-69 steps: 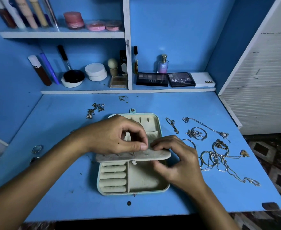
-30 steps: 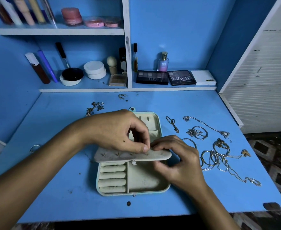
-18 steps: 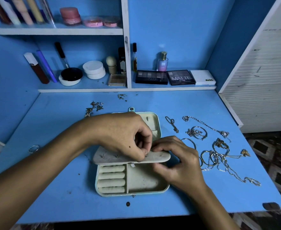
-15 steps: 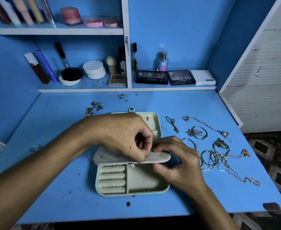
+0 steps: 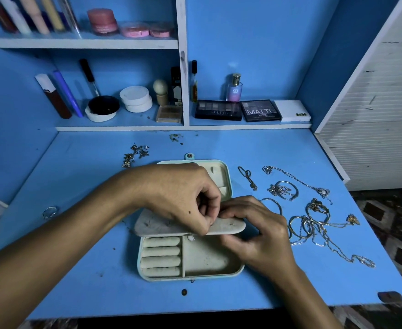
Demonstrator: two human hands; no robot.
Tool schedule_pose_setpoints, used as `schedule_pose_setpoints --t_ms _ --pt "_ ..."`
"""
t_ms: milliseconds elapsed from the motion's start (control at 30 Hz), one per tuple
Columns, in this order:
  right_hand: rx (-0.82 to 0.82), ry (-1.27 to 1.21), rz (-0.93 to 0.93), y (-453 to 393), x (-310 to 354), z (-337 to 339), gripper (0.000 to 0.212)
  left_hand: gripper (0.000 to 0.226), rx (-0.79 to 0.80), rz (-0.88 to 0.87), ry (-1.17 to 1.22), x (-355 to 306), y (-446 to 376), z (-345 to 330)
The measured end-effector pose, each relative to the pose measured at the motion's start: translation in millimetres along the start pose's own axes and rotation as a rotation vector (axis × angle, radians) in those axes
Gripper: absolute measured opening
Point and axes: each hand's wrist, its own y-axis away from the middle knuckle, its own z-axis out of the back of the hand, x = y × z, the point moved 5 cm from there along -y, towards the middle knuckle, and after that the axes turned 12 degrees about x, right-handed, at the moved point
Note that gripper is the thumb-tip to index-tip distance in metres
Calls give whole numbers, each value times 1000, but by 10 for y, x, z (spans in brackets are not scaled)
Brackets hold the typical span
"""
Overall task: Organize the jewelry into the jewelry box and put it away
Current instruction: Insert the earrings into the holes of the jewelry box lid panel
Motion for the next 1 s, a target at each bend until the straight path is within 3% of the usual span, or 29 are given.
schedule_pose_setpoints --t_ms 267,433,767,1000 --pt "-3 -32 -19 -1 -16 1 14 13 -10 -21 18 38 23 14" --pt "-40 -21 -40 -66 -15 21 20 4 -127 -98 46 172 108 174" --pt "-91 3 -183 -331 -21 92 33 25 -663 -330 611 843 387 370" --pt "-84 0 -252 -562 -78 112 37 21 -1096 -316 870 1242 404 123"
